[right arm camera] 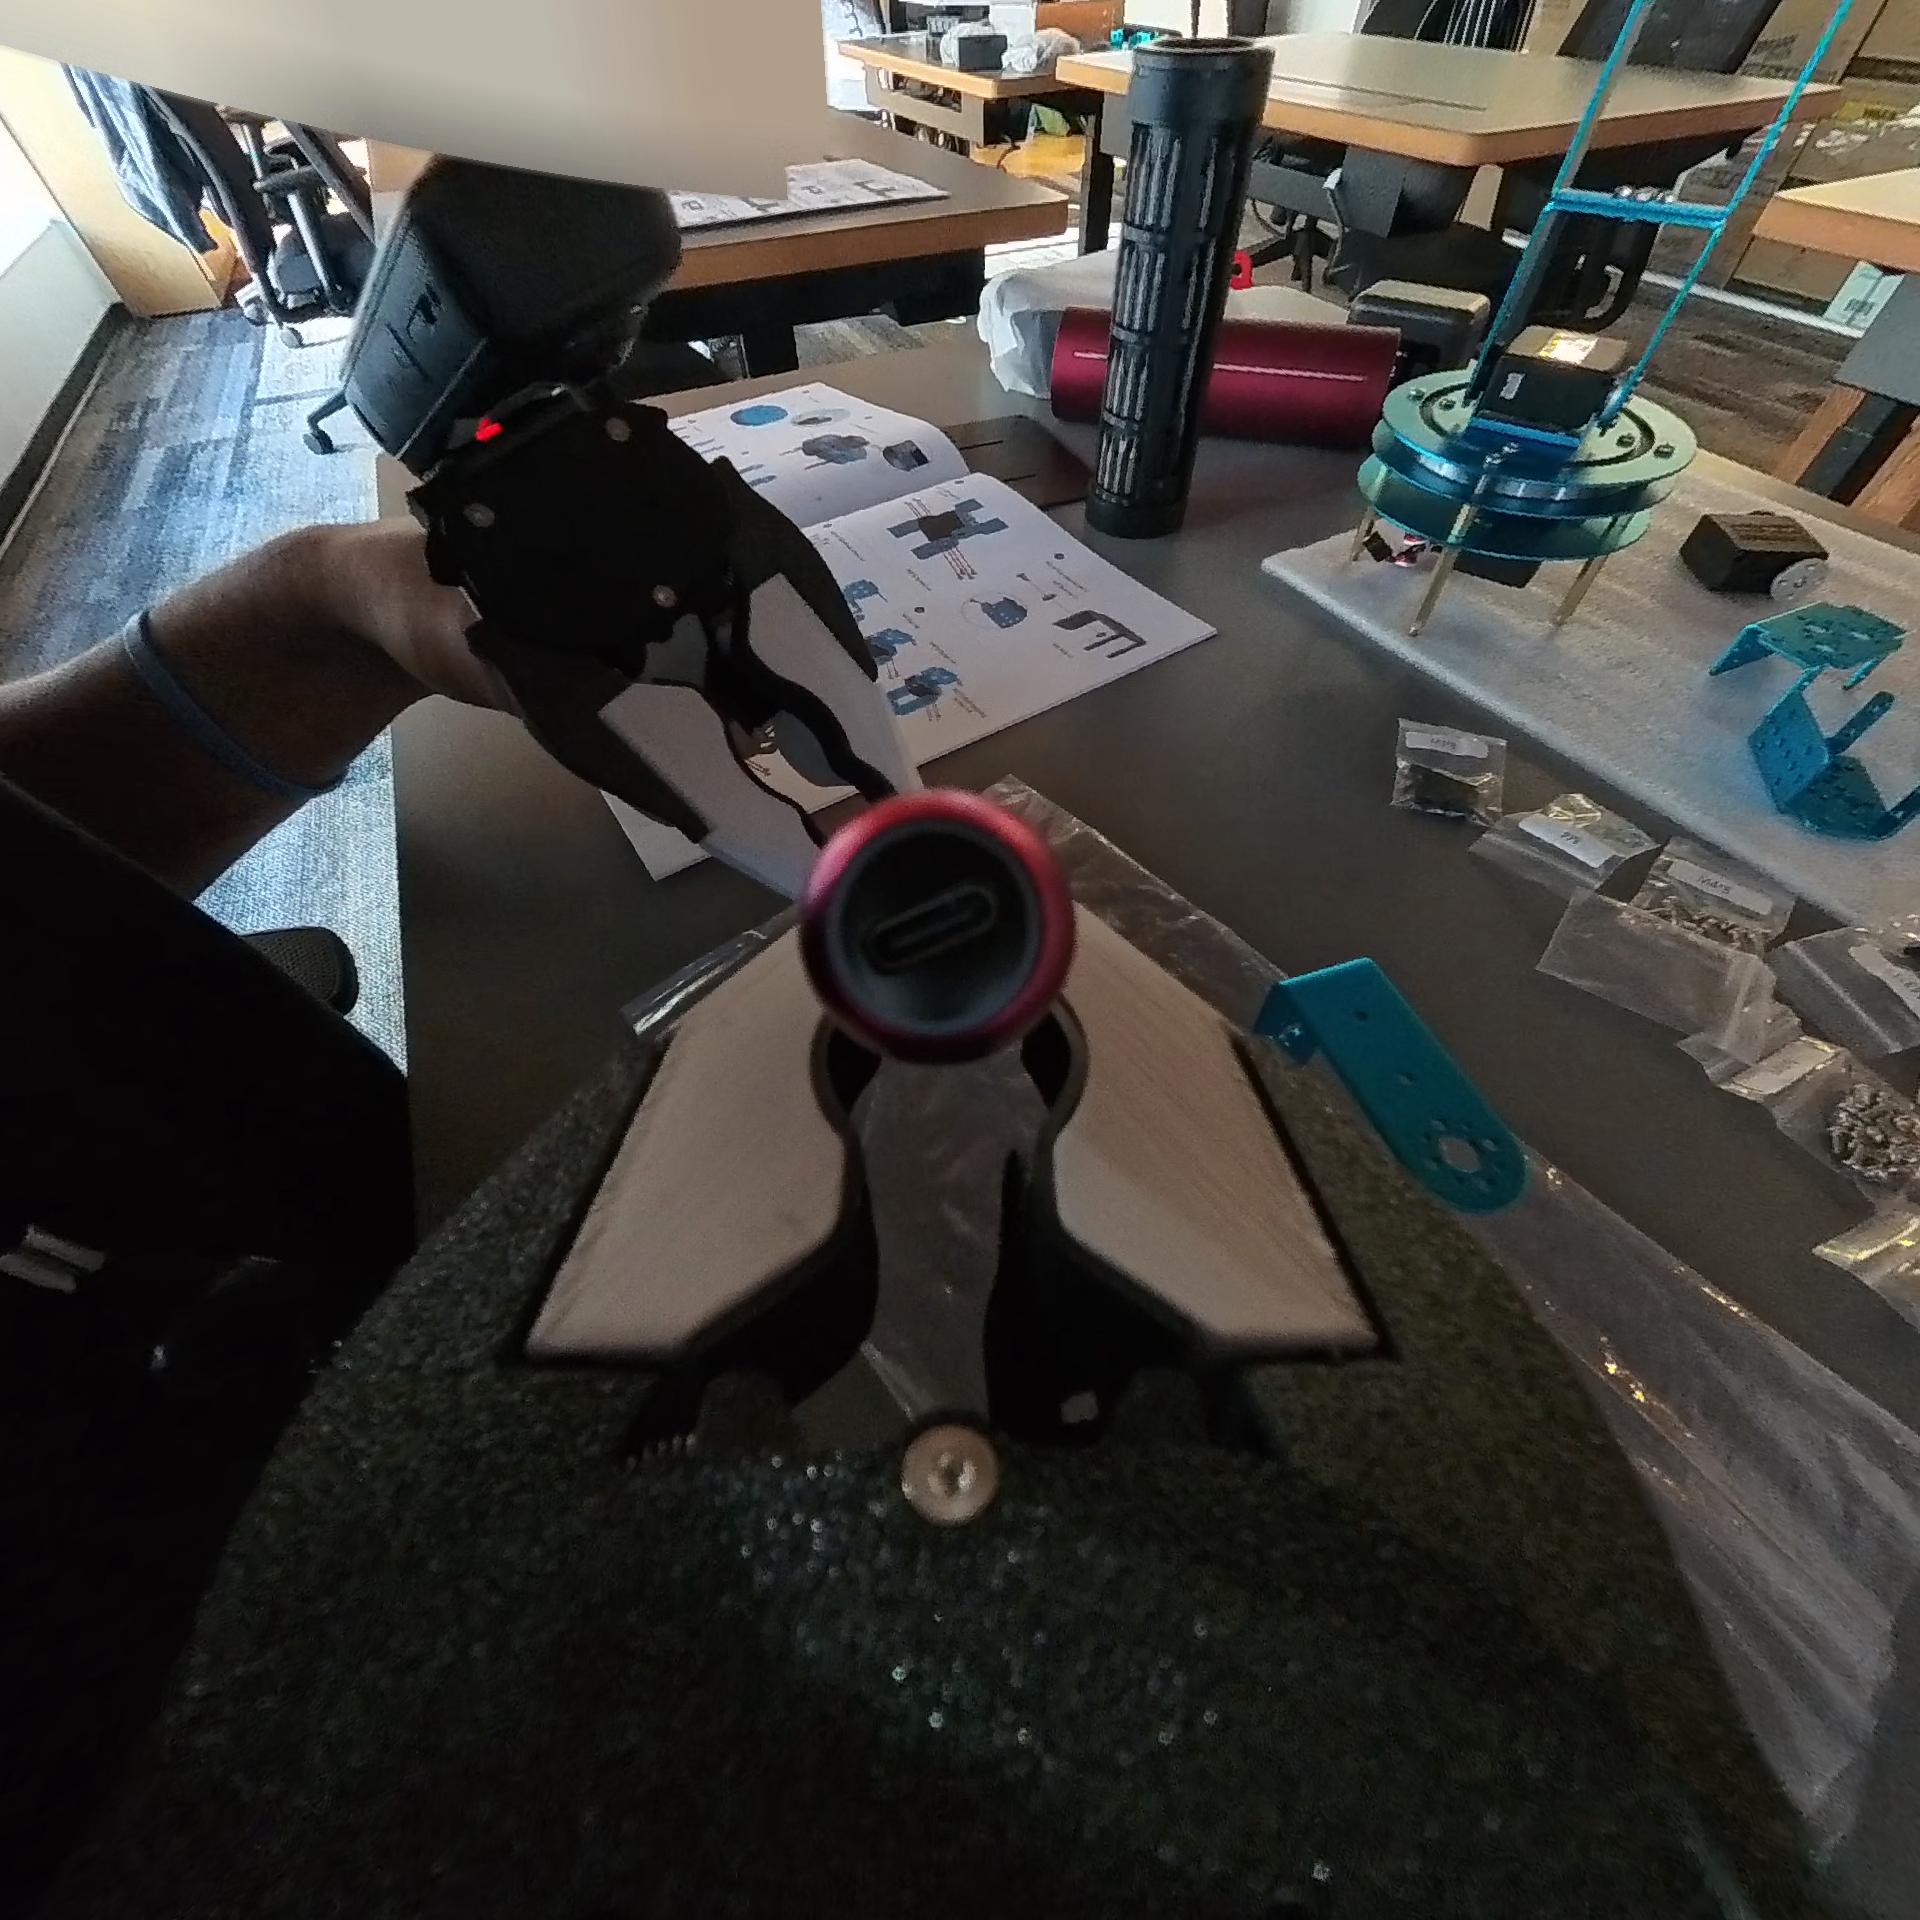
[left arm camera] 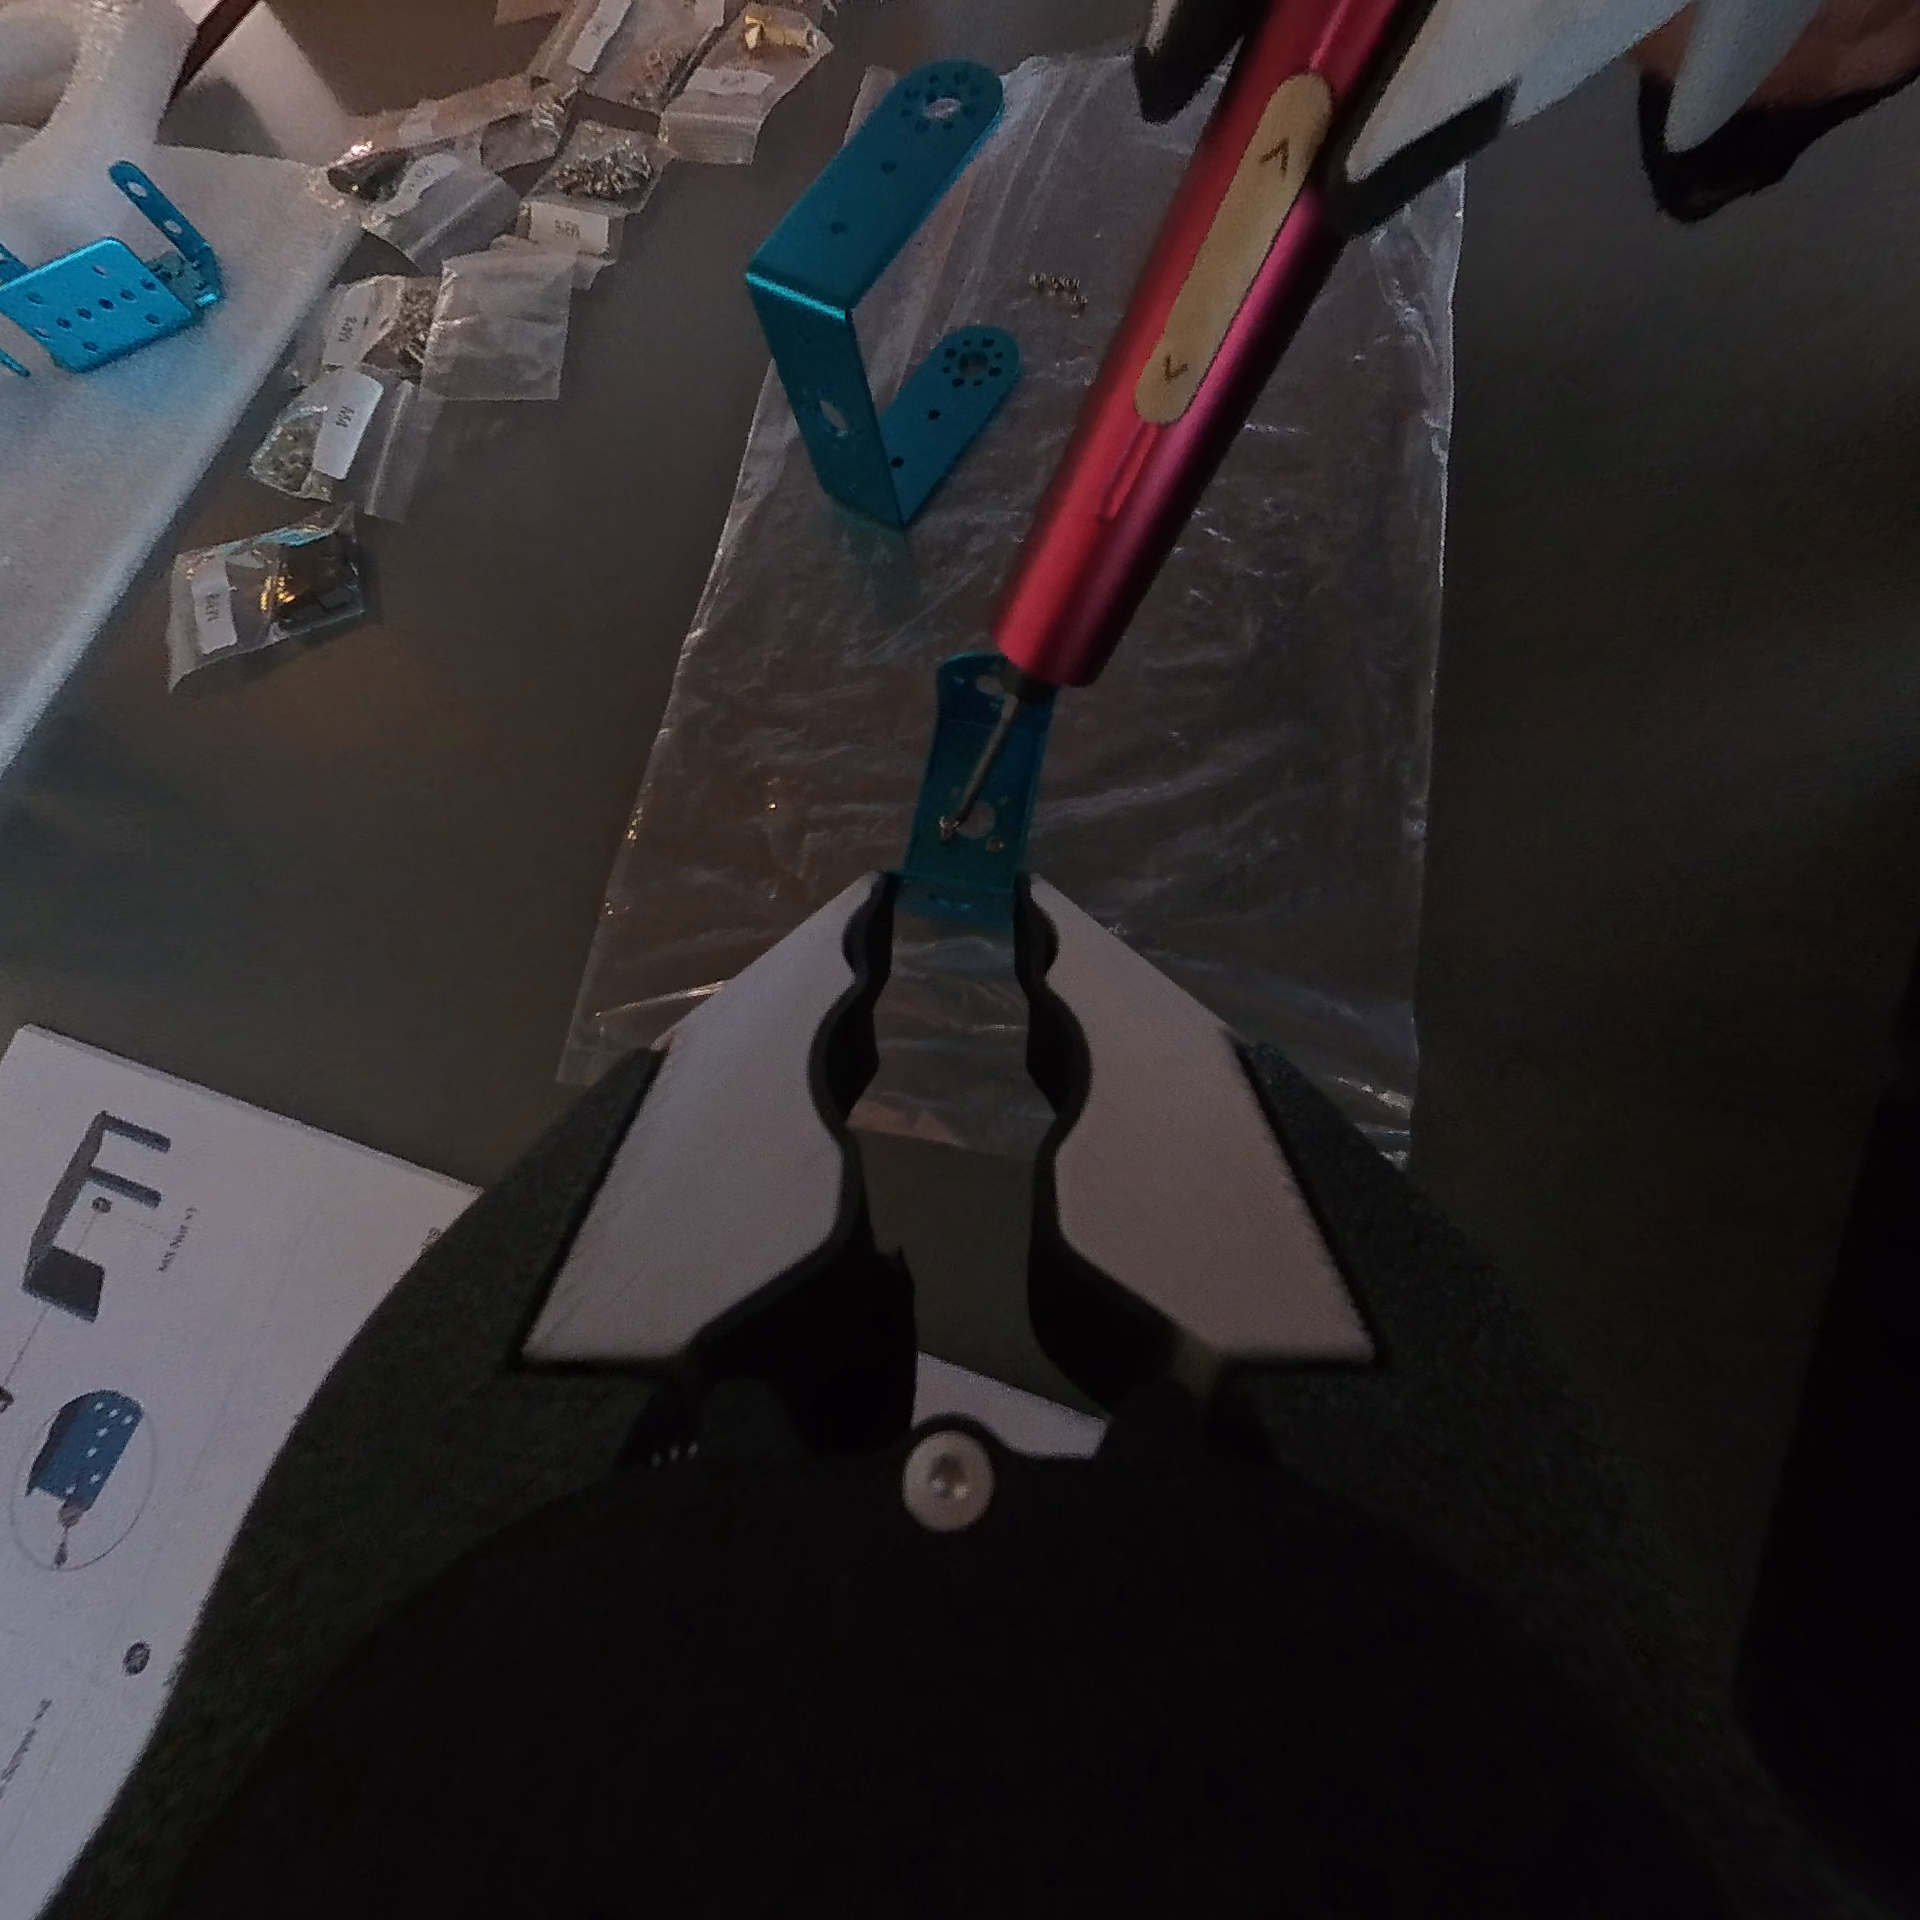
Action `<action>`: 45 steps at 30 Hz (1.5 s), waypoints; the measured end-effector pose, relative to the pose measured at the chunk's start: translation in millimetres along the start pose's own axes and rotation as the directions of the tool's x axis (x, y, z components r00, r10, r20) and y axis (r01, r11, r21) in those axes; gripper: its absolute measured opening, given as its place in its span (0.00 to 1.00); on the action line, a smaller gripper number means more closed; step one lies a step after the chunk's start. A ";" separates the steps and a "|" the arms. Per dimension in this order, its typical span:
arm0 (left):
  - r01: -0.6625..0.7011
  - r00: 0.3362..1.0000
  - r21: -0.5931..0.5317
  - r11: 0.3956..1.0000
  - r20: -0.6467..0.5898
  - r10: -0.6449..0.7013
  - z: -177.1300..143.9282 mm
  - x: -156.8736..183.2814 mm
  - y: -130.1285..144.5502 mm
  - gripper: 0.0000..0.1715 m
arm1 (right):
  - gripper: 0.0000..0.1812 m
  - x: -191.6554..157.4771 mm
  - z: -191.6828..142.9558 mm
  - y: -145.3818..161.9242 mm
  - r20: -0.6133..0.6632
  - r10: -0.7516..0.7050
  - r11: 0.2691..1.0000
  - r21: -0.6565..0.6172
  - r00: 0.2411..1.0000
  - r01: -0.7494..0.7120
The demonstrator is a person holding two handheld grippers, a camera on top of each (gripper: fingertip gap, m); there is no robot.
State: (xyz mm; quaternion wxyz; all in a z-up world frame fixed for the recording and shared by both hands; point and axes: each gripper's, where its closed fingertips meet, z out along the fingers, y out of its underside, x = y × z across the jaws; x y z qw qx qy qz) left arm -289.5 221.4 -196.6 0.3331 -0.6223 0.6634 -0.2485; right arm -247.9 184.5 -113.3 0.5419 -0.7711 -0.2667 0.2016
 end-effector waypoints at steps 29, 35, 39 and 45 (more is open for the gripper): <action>-0.004 1.000 0.004 1.000 0.000 0.004 -2.4 3.1 0.0 0.13 | 0.12 -7.1 -0.7 -8.7 -0.008 -0.063 0.998 -0.009 0.998 0.063; 0.001 1.000 0.008 1.000 -0.002 -0.001 -3.5 2.1 0.2 0.13 | 0.12 9.0 -42.6 -29.9 -0.060 -0.037 0.995 0.088 0.997 0.042; -0.012 1.000 0.014 1.000 -0.017 0.013 -1.3 4.6 -4.2 0.13 | 0.12 48.9 -88.7 -17.2 -0.210 -0.015 0.999 0.033 0.978 0.022; -0.035 0.998 0.027 0.999 -0.056 0.037 9.6 13.1 -16.8 0.13 | 0.12 80.6 -129.4 37.3 -0.339 0.017 0.990 -0.127 0.941 -0.064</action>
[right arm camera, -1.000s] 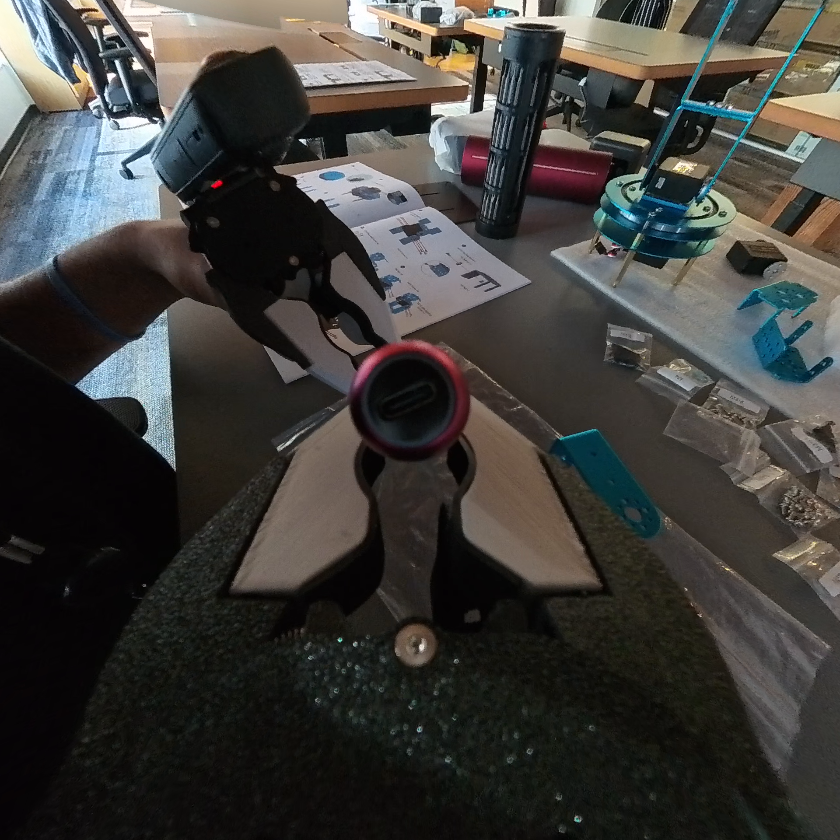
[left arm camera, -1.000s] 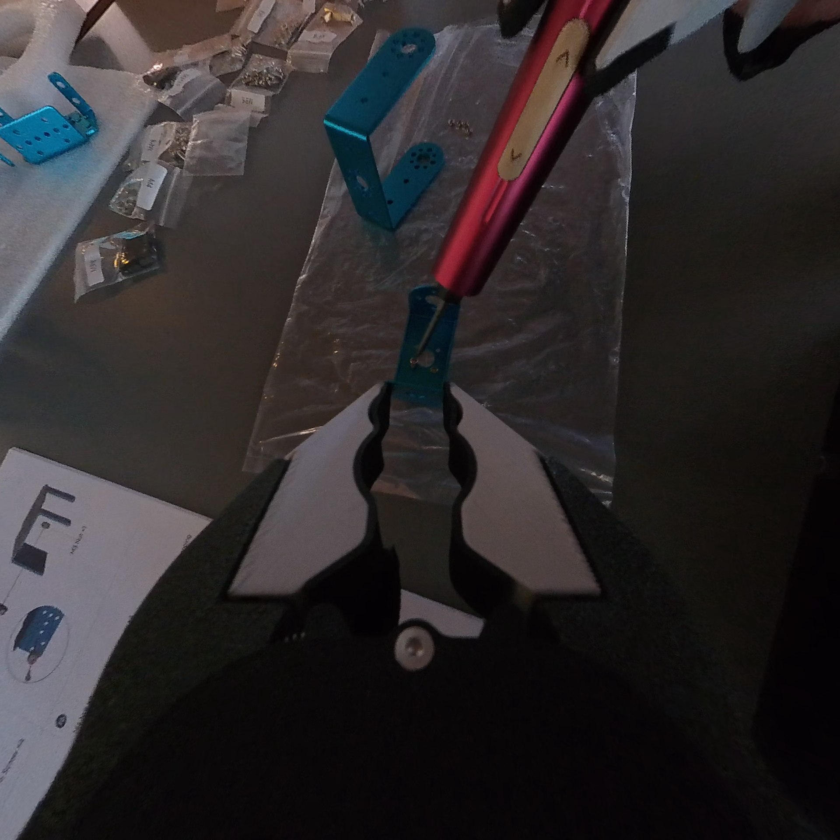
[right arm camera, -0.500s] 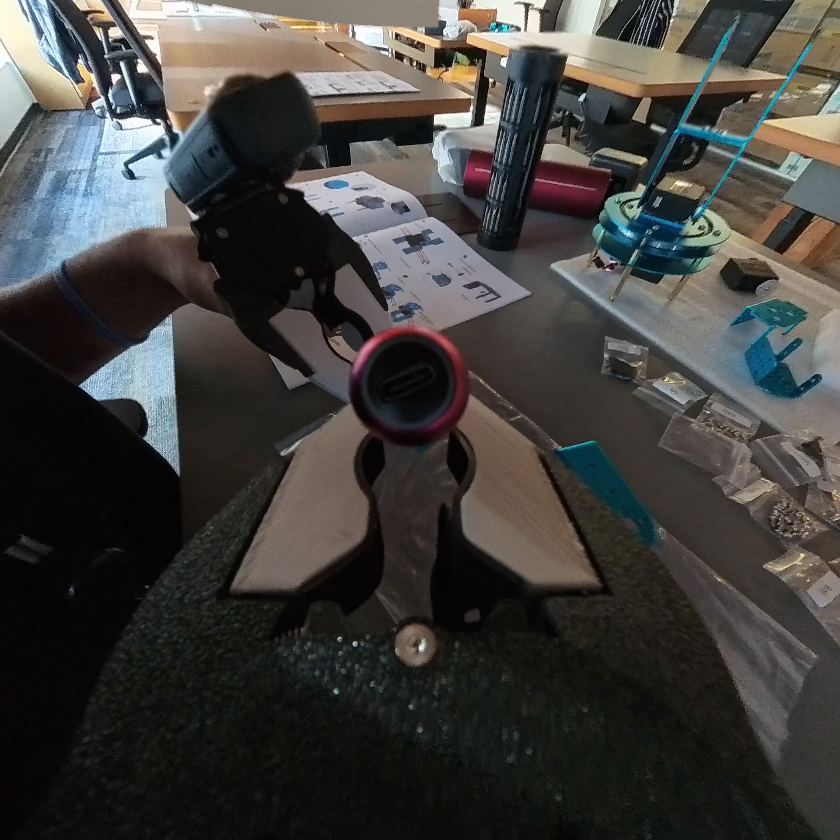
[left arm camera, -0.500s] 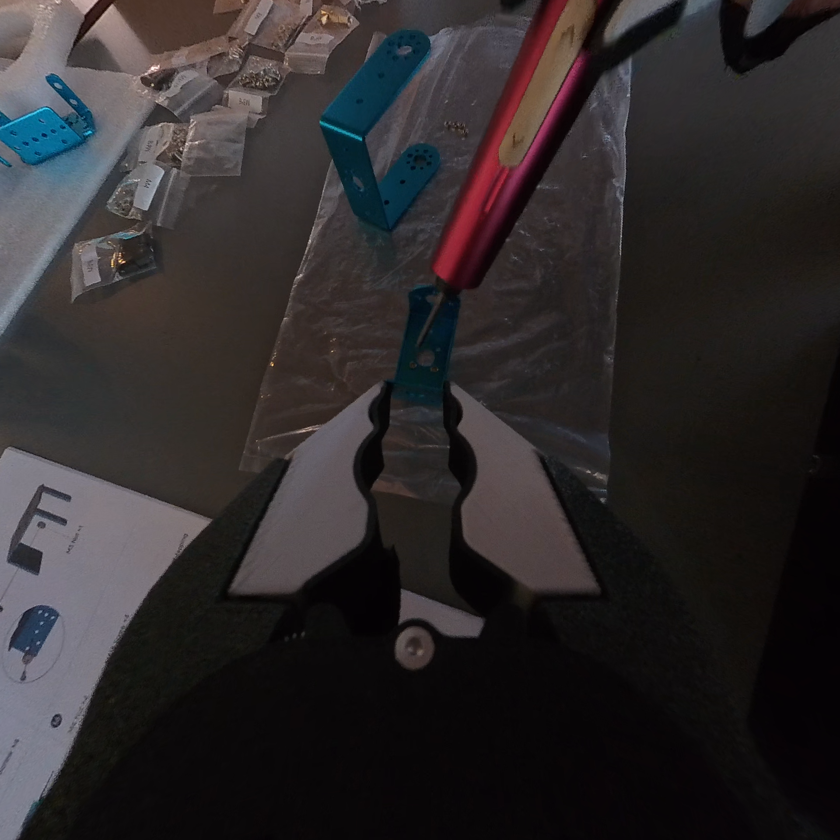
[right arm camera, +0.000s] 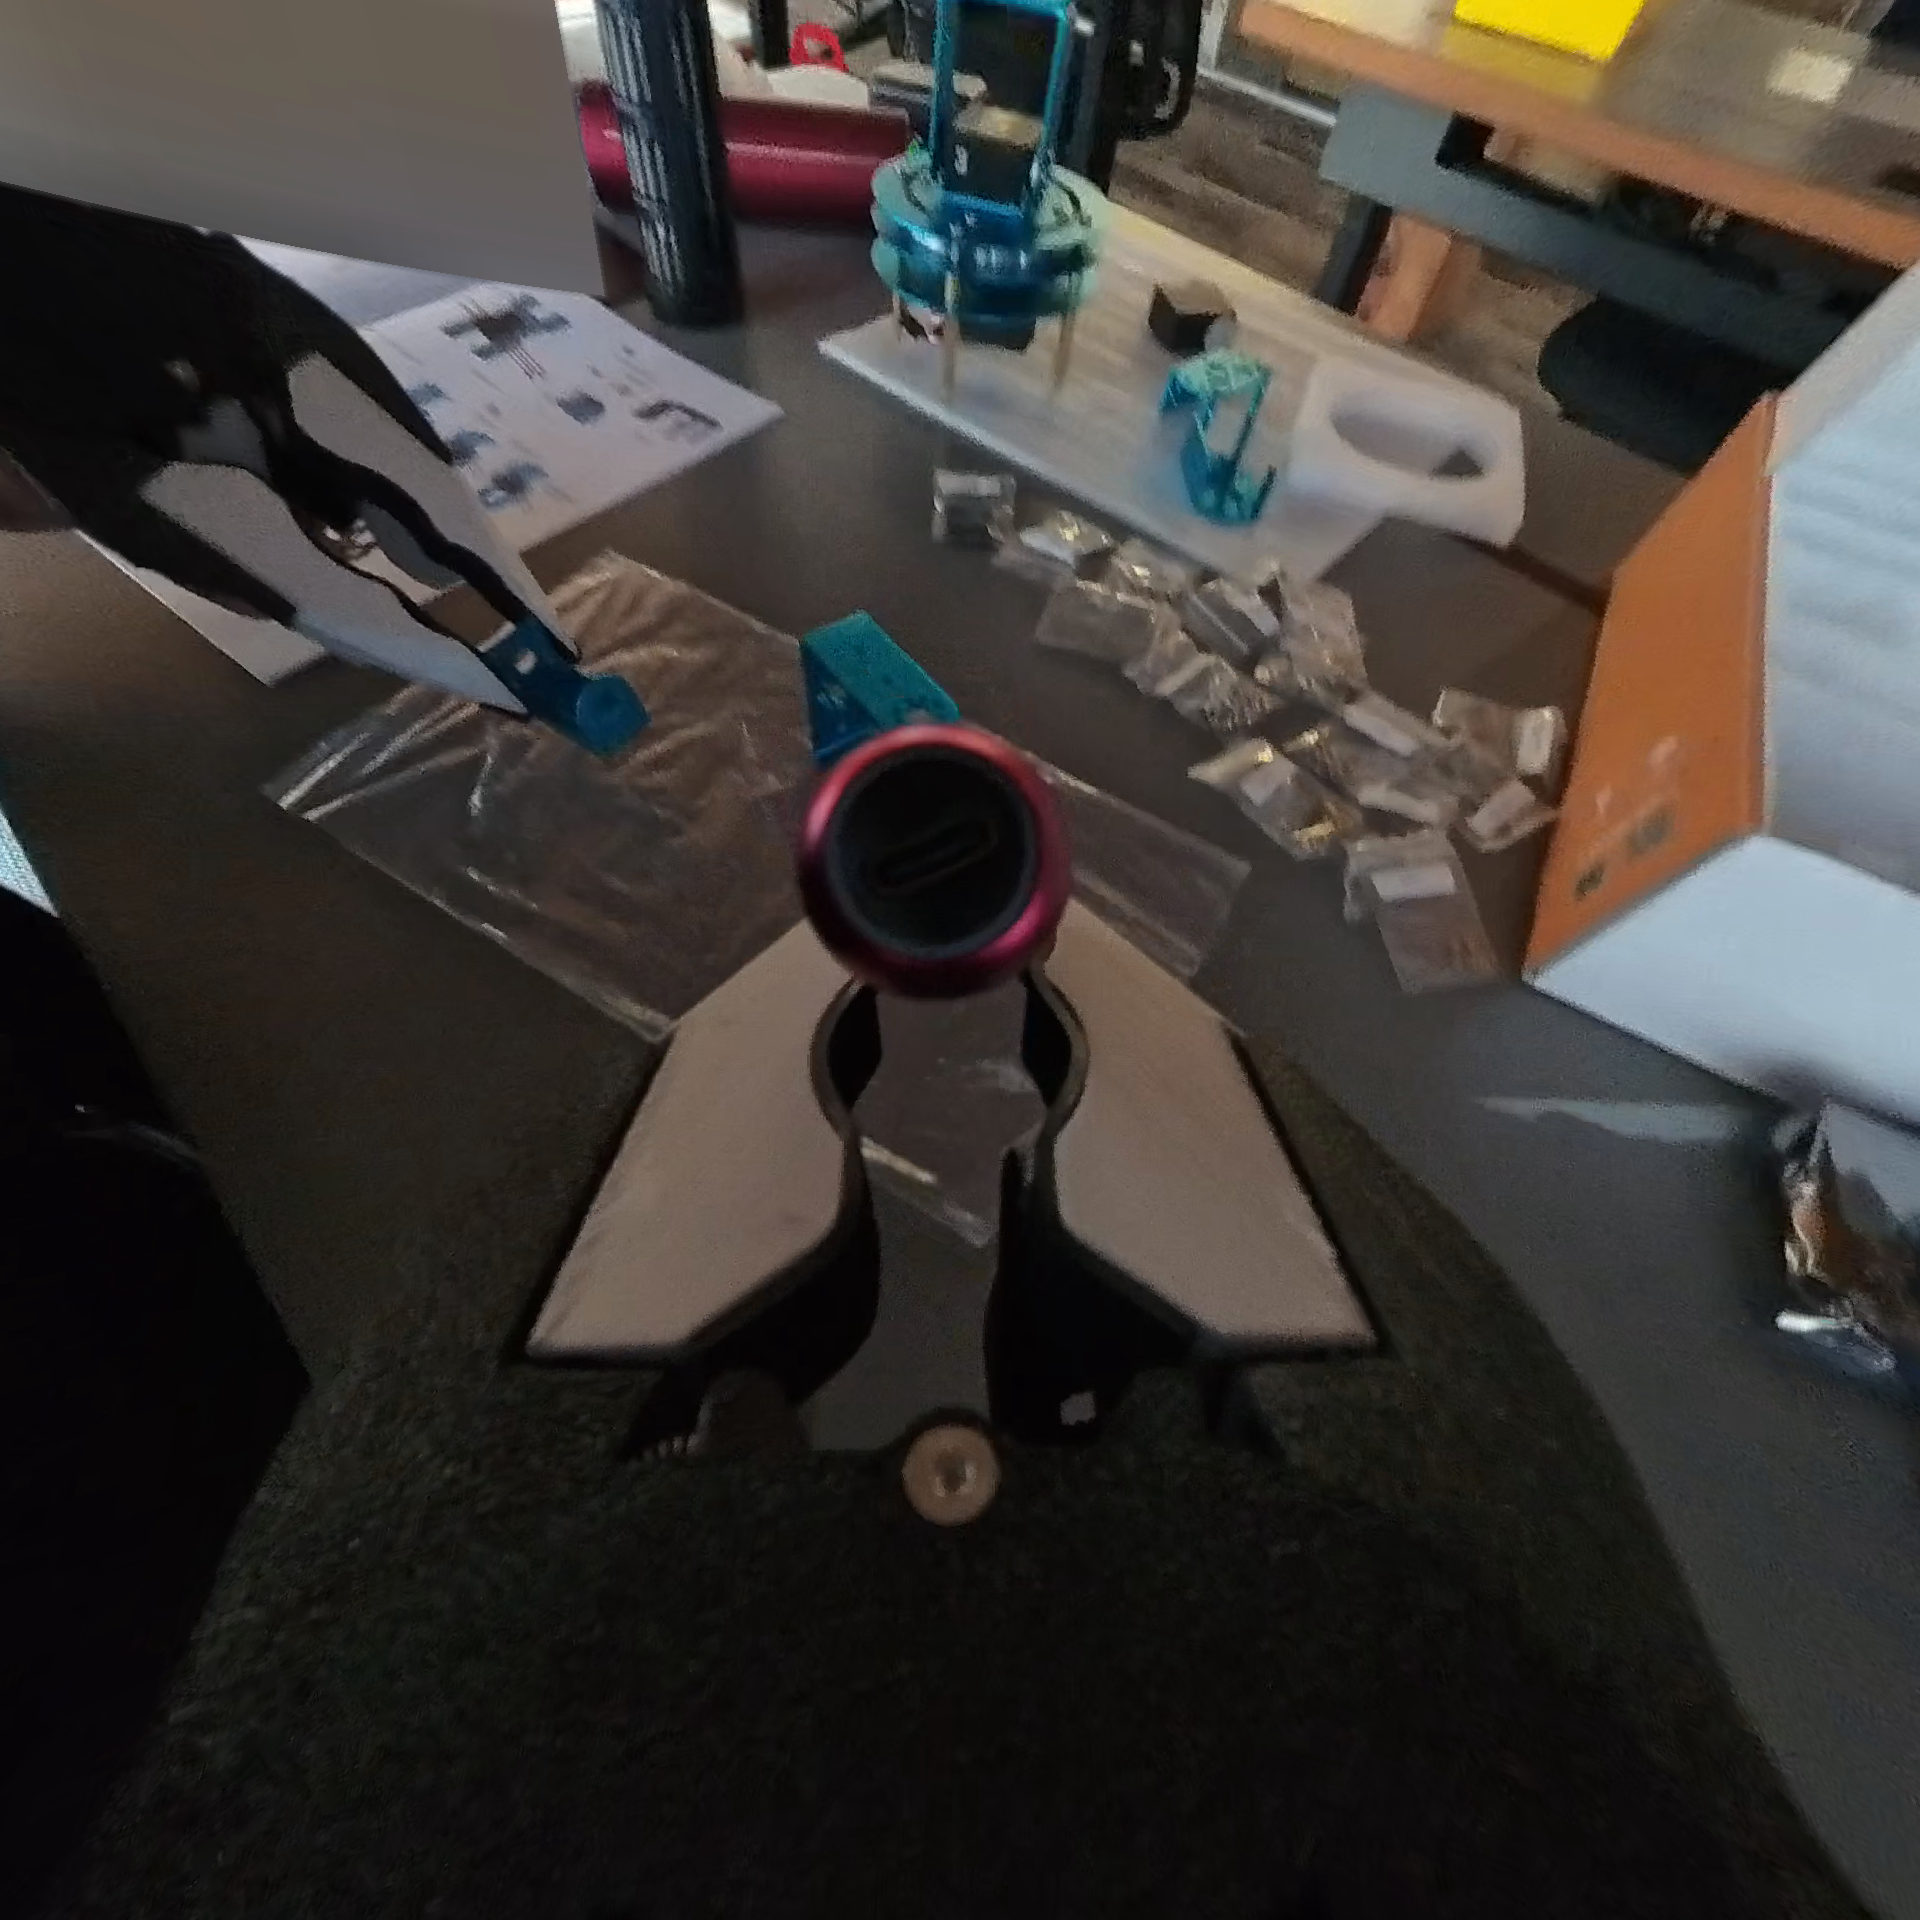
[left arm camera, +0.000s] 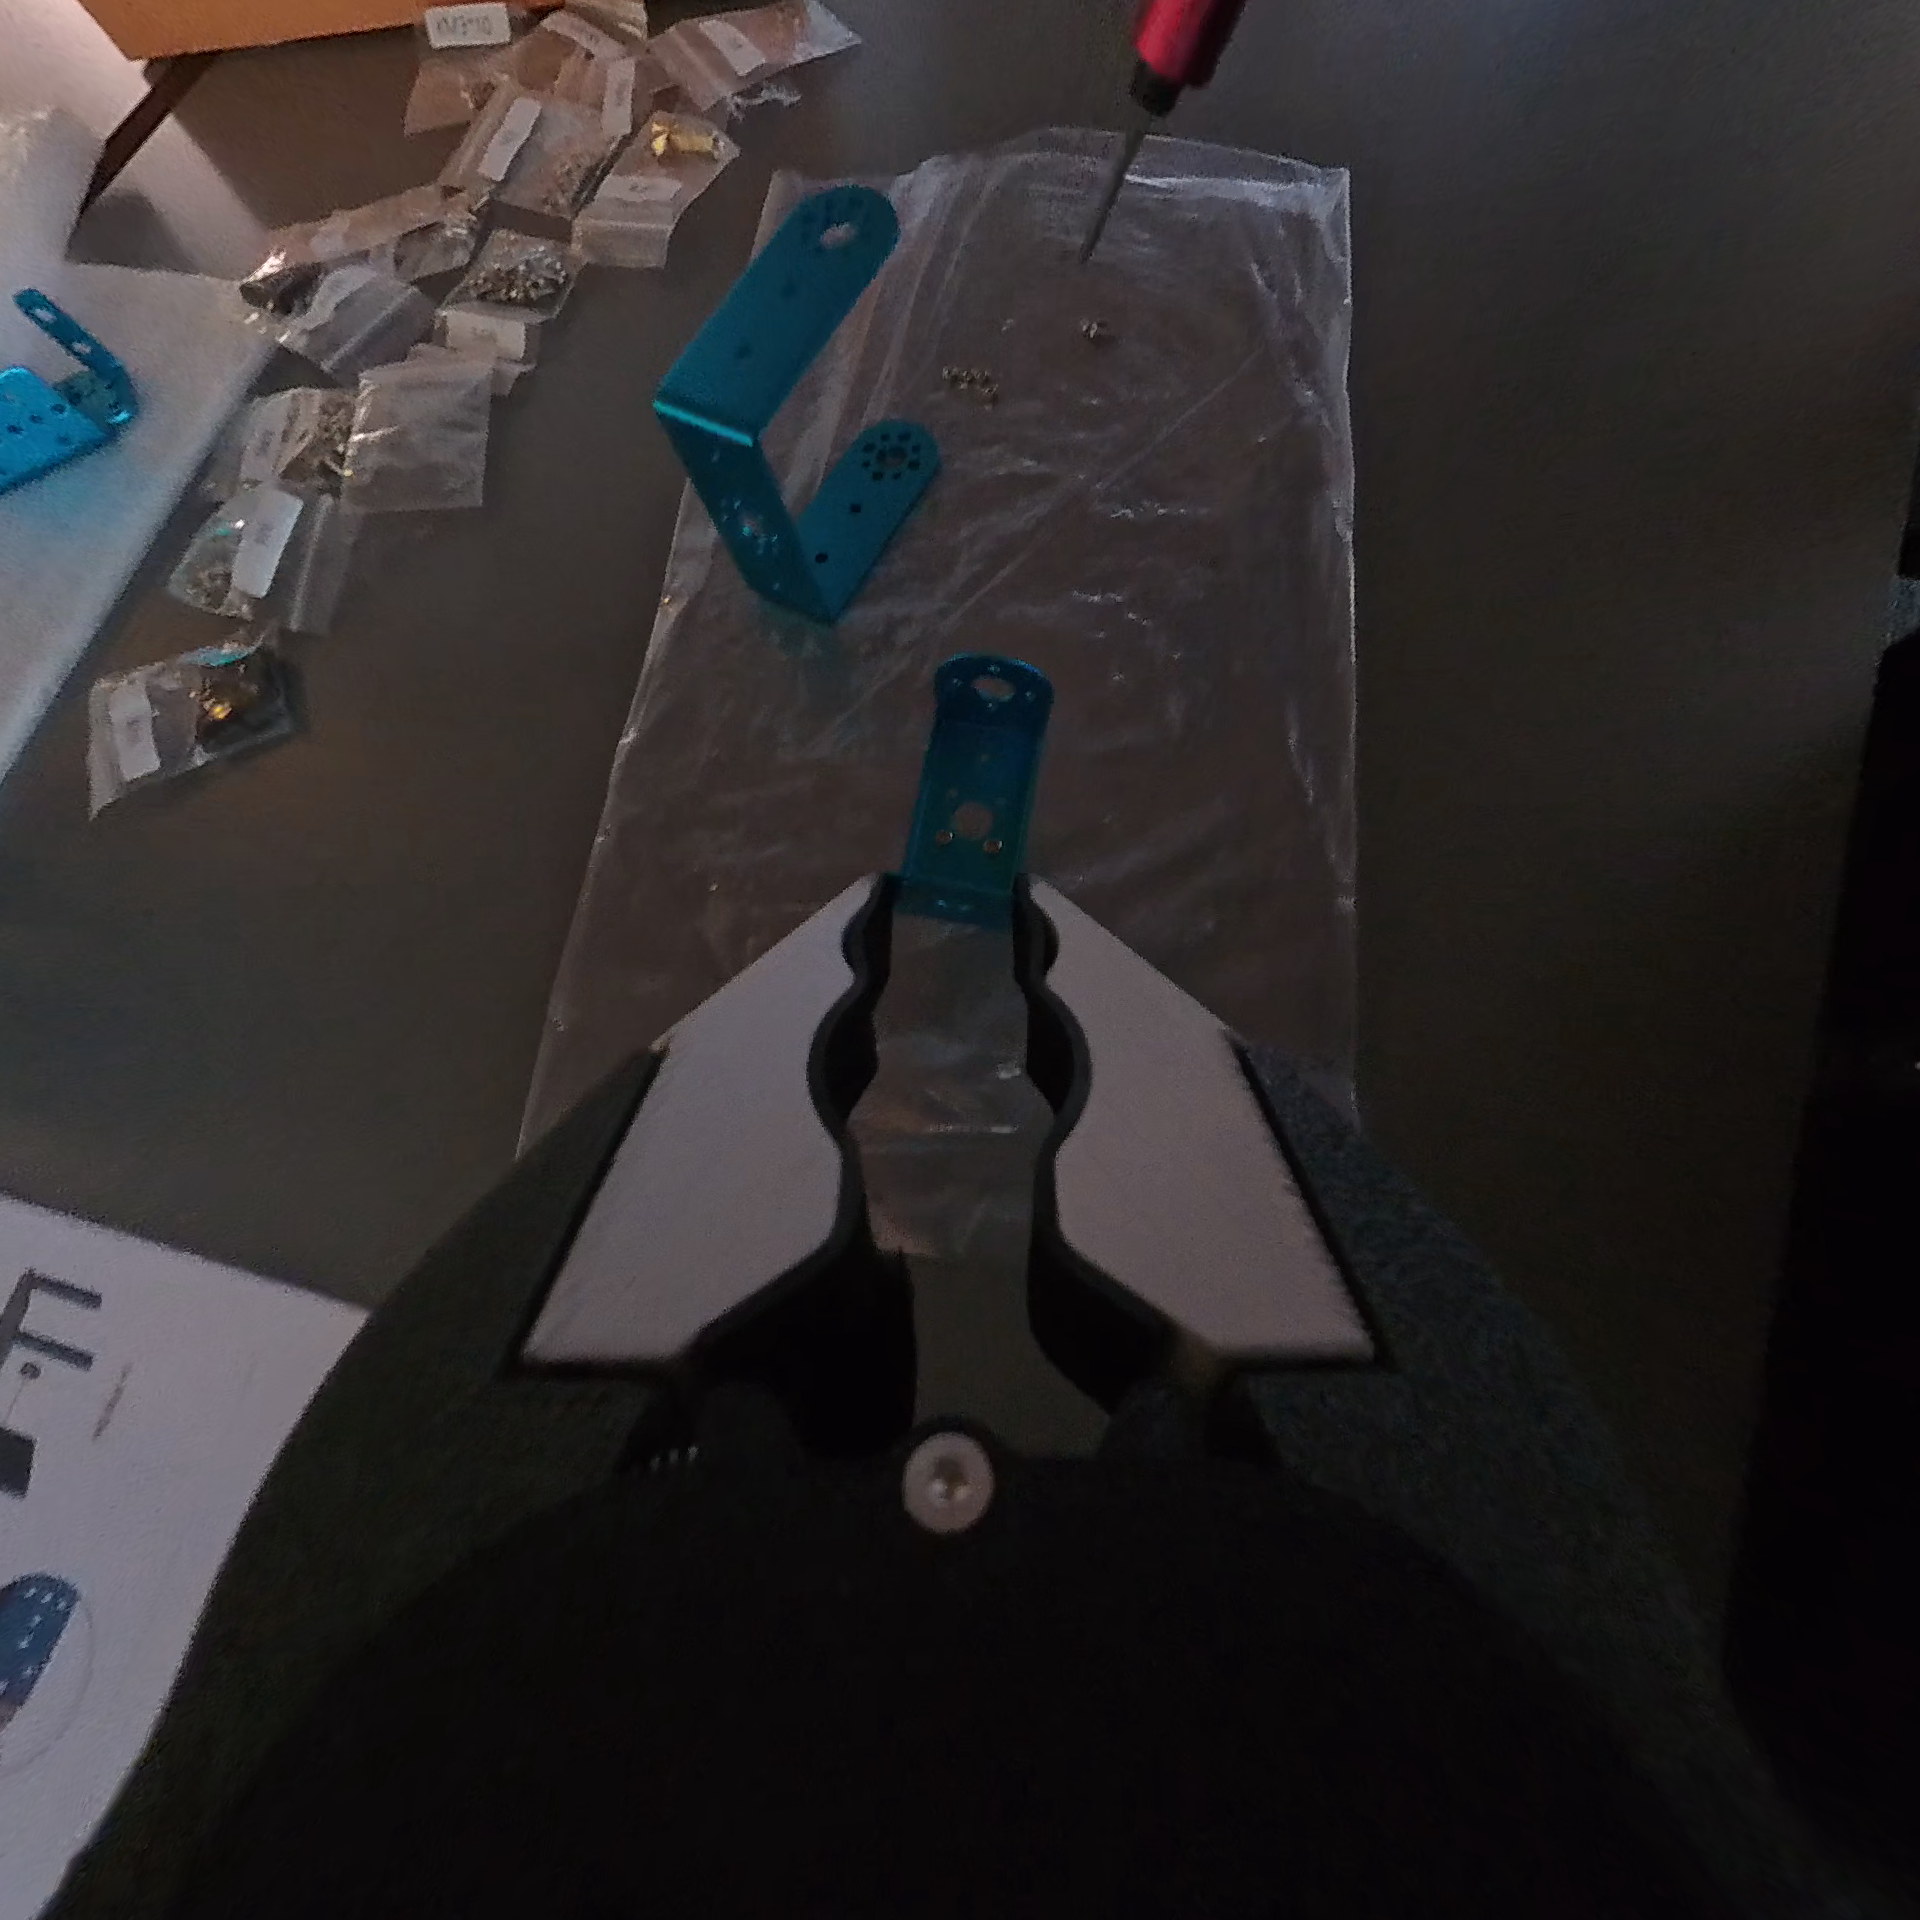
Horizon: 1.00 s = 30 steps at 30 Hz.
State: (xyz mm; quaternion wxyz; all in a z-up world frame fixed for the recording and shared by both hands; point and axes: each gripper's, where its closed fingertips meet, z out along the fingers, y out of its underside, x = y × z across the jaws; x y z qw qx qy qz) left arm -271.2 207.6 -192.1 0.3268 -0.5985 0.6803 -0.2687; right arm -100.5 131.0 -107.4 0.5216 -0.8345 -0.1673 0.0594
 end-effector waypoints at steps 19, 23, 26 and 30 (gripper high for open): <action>-0.045 0.996 -0.025 0.999 -0.076 0.043 33.3 15.5 -24.1 0.13 | 0.12 6.1 6.5 12.7 0.027 0.025 1.000 0.010 0.999 -0.025; -0.047 0.996 -0.026 0.999 -0.083 0.045 37.1 16.1 -25.1 0.13 | 0.12 5.5 5.7 11.9 0.030 0.024 1.000 0.009 0.999 -0.024; -0.047 0.995 -0.025 0.999 -0.089 0.044 39.0 16.4 -25.5 0.13 | 0.12 4.2 6.9 11.4 0.036 0.025 1.000 0.008 0.999 -0.025; -0.047 0.995 -0.023 0.999 -0.093 0.045 39.6 17.0 -25.2 0.13 | 0.12 4.3 8.5 13.2 0.034 0.020 1.000 -0.007 0.999 -0.020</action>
